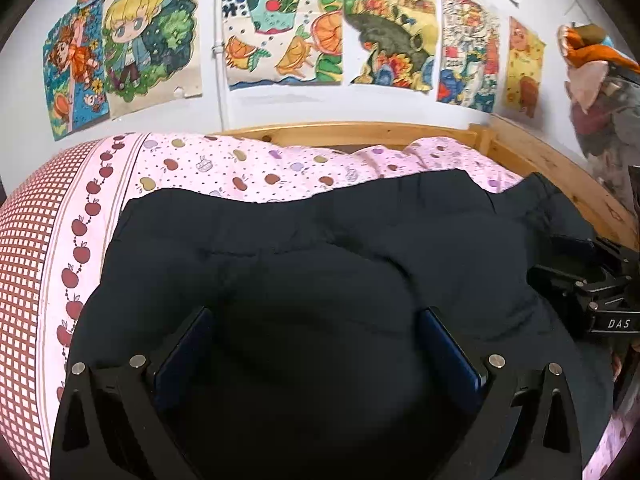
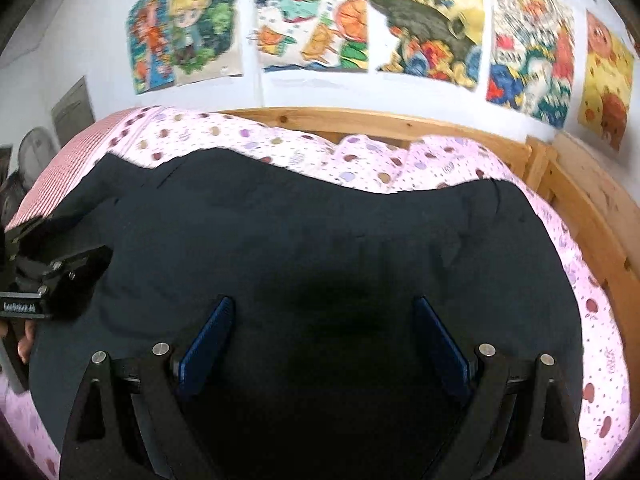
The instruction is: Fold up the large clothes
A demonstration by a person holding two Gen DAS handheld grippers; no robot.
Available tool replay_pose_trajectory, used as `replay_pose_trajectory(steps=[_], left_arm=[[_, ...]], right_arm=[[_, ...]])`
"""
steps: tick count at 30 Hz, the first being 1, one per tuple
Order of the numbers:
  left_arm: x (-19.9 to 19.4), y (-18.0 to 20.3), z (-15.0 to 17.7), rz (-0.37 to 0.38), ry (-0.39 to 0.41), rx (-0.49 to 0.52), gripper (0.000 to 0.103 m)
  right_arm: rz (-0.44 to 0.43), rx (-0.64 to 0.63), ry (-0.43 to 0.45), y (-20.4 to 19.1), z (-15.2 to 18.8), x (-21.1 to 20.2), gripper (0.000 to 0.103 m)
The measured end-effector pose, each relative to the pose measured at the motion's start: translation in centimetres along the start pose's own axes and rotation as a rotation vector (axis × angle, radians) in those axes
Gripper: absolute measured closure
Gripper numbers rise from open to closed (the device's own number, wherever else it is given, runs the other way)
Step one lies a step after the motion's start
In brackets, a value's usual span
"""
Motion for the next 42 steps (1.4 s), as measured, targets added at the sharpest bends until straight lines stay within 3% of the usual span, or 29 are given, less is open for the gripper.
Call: replay_pose_trajectory(steps=[8,13,26,42], left_arm=[[3.2,-1.2,-0.8,-0.069,-0.060,-0.024,0.000],[4.8,-1.0,-0.1,-0.075,-0.103,-0.011,0.000],[6.1,-0.3,1.0,-0.093,-0.049,0.030,0.000],[6.8,-0.3,1.4,-0.103,-0.036,0.038,0.000]], right_arm=[[0.024,0.038,-0.042,1.2,-0.2,2.8,0.014],[0.007,0.032,-0.101,1.3,0.2,4.8,0.006],[0.021,0.023,-0.053,1.2,2.1,6.6,0.002],[0.033,-0.013,-0.093,1.1,2.7,8.1,0.001]])
Point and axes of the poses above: each gripper's, at about its wrist camera, not at the fingertips, and x roughly the way its jaws point, y to its right, z to its underside, the point moved 4 cm from there along x, roughly the way its jaws point, and after that the axes turned 14 degrees about y, right-handed, at the moved point
